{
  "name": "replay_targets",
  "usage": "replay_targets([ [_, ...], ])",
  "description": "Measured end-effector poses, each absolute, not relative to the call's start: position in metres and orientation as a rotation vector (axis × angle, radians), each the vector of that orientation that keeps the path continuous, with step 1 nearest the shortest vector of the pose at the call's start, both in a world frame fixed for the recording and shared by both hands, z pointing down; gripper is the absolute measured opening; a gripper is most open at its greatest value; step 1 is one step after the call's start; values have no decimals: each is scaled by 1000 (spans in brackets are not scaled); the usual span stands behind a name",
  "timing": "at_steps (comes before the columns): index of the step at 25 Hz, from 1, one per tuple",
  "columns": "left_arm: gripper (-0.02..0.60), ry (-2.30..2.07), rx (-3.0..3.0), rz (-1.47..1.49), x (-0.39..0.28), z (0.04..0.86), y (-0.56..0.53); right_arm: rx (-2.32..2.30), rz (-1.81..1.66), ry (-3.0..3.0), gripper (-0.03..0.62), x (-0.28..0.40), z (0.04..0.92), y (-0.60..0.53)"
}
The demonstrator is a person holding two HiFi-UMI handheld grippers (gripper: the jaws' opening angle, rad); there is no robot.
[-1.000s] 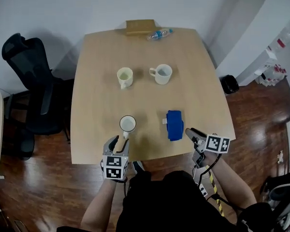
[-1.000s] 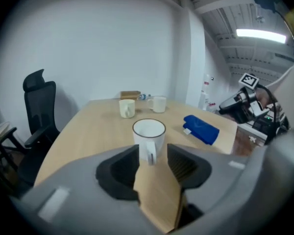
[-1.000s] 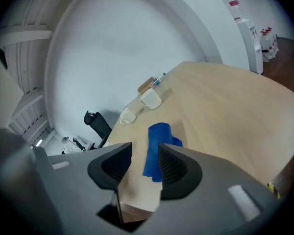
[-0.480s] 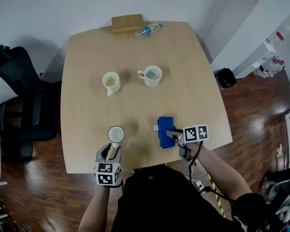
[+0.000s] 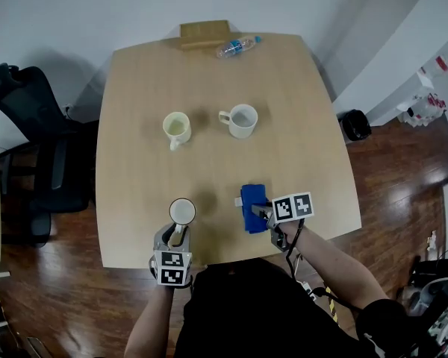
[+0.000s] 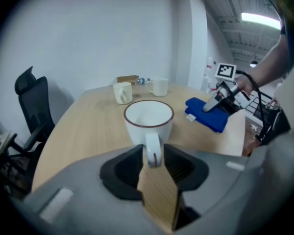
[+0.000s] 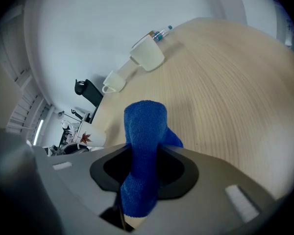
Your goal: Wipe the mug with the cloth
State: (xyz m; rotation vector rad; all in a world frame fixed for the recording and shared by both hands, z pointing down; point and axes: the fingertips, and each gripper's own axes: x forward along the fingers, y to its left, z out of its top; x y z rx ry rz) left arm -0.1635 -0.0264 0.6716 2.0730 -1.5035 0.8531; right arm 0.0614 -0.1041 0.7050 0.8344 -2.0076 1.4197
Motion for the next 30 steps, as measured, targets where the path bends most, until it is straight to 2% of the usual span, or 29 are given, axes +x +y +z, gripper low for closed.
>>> replay_targets([
  [3, 111, -1560, 2060, 863, -167, 675, -30, 844, 1392, -2124, 114, 49, 682, -108],
  [7, 103, -1589, 2070, 865, -159, 682, -39, 868, 1372, -2245, 114, 47, 645, -111],
  [9, 75, -1619, 2077, 857, -160, 681, -42, 858, 1354, -2291, 114, 42, 631, -112],
  [15, 66, -1605, 2160, 751, -159, 664, -51, 800, 1316, -2339, 117, 29, 607, -107],
  [27, 78, -1671, 2153, 801, -168, 675, -52, 800, 1345, -2351, 118, 23, 604, -108],
  [30, 138, -1689, 2178, 786, -169, 671, -53, 784, 1357, -2359, 120, 22, 601, -107],
])
